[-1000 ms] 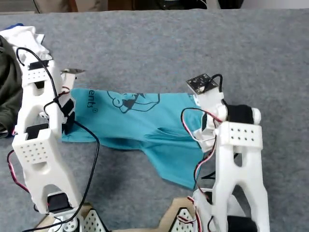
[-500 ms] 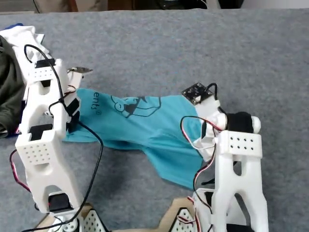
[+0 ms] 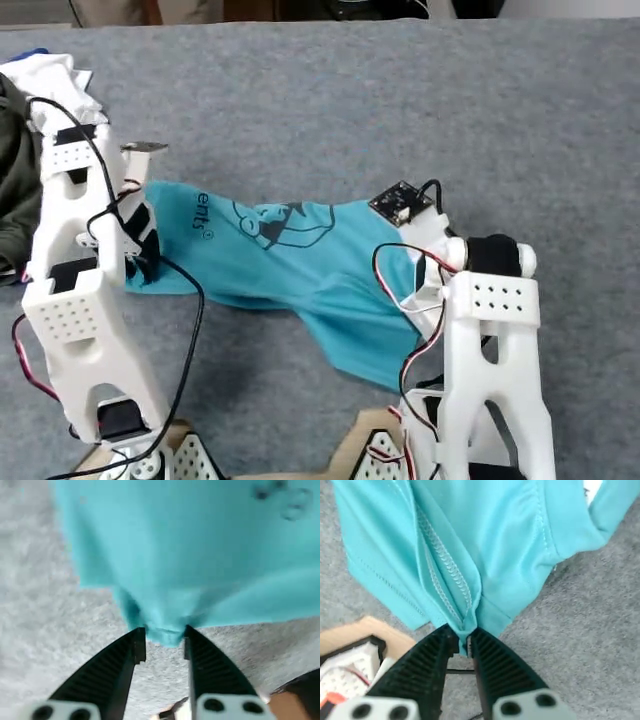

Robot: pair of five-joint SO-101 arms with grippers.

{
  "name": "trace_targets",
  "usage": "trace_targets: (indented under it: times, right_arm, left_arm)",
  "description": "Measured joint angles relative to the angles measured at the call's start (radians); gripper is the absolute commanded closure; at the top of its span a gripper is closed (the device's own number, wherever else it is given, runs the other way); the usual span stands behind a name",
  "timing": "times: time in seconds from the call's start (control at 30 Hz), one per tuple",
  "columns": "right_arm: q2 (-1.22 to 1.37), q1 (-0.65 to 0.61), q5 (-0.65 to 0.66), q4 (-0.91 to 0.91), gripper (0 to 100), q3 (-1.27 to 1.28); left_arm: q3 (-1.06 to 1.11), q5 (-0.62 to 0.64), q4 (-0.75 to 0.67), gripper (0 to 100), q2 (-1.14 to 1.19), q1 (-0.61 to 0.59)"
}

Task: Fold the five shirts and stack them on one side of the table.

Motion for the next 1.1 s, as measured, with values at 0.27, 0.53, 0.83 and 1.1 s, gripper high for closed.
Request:
trace_targets:
  times: [0.27, 0.53, 0.83, 1.1]
  right_arm:
    - [0.000, 0.000, 0.109, 0.081, 81.7, 0.000]
    - [-0.043, 0.000, 0.115, 0.094, 81.8, -0.025]
    - [-0.015, -0.203, -0.015, -0.060, 94.7, -0.054]
    - [0.232, -0.293, -0.112, -0.210, 96.8, -0.175]
  left_arm:
    - [-0.009, 0.186, 0.000, 74, 0.000, -0.021]
    - [-0.170, 0.381, 0.002, 74, 0.000, -0.023]
    - [-0.281, 0.608, 0.002, 98, 0.000, 0.150]
    - [-0.250, 0.689, -0.178, 98, 0.000, 0.239]
